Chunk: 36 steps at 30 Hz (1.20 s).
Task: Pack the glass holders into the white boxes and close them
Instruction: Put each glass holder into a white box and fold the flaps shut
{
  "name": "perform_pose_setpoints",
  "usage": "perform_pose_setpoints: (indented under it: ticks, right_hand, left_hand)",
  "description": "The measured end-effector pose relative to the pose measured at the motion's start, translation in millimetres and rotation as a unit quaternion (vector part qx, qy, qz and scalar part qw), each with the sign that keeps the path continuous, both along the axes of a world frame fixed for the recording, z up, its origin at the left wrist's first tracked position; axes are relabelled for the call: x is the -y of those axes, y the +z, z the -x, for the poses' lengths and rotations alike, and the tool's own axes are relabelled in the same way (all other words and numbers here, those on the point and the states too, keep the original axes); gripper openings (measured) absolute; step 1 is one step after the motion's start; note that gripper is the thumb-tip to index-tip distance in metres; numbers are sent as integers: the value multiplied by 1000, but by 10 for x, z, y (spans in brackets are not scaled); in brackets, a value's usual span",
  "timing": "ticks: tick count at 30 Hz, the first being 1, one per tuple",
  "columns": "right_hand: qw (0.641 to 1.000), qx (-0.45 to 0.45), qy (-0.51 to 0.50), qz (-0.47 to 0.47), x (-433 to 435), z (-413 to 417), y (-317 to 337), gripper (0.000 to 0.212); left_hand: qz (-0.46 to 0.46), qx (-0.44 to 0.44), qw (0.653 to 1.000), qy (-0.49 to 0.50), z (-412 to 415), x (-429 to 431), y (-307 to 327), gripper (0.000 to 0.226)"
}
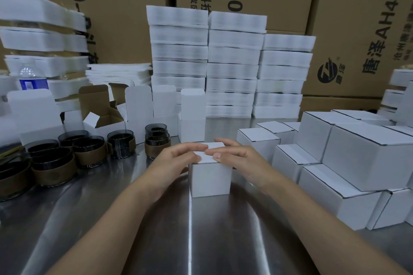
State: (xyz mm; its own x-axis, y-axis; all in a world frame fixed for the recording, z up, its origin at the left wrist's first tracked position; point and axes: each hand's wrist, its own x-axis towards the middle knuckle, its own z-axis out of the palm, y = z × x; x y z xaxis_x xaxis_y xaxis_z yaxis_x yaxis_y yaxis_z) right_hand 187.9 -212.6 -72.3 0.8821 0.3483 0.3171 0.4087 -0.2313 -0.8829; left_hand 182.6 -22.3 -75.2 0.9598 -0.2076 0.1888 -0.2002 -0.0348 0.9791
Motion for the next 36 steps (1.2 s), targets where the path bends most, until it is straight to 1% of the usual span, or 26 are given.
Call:
perform_pose_setpoints:
  ticks: [6,8,10,11,12,13,14,15,17,20,22,24,26,29,31,34,36]
  right_hand:
    - [1000,4,-3,19,-2,-8,-14,28]
    - [998,25,-42,50,-15,-16,-13,27]
    - [985,72,-125,92,-19,-49,-39,25]
    - [969,111,-175,135,-16,-67,-60,26]
    - [944,160,-222,184,-23,-71,-77,29]
    - [918,208,-253,222,-34,-62,-90,30]
    - [901,248,-265,238,-52,-42,-96,29]
    - [895,271,-261,240,-78,-11,-98,30]
    - [895,293,-233,241,-125,51,-92,34]
    - [895,303,-199,262,-168,84,-99,39]
    - [892,309,-199,263,-176,71,-117,34]
    - [880,329,-232,253,-169,37,-135,28]
    - [865,340,-271,252,-156,2,-142,25]
    - [854,327,-302,269,-98,-43,-145,39]
    - [863,297,-299,280,-76,-45,-141,45]
    - [866,304,-278,284,-65,-46,-146,37]
    - [860,310,-263,307,-88,-45,-150,37]
  left_hand:
    - [-10,2,1000,10,8,6,-15,28]
    - [-36,34,998,36,-8,34,-61,24]
    - [-87,85,991,50,-21,78,-114,23]
    - [-121,106,986,44,-21,99,-140,32]
    - [-149,115,982,33,-26,111,-168,45]
    - [-167,112,979,21,-35,111,-200,58]
    - [-177,103,979,13,-51,99,-226,71]
    - [-180,95,979,8,-69,79,-250,82]
    - [-175,85,981,10,-107,49,-276,98]
    - [-186,82,979,21,-142,34,-300,108]
    - [-198,80,977,22,-146,31,-306,111]
    - [-217,86,972,22,-140,29,-304,110]
    - [-240,89,966,25,-122,32,-295,106]
    - [-261,86,961,37,-118,42,-295,99]
    - [-273,88,957,39,-118,44,-297,96]
    - [-279,91,955,32,-125,47,-313,93]
    - [-287,90,953,26,-126,43,-326,91]
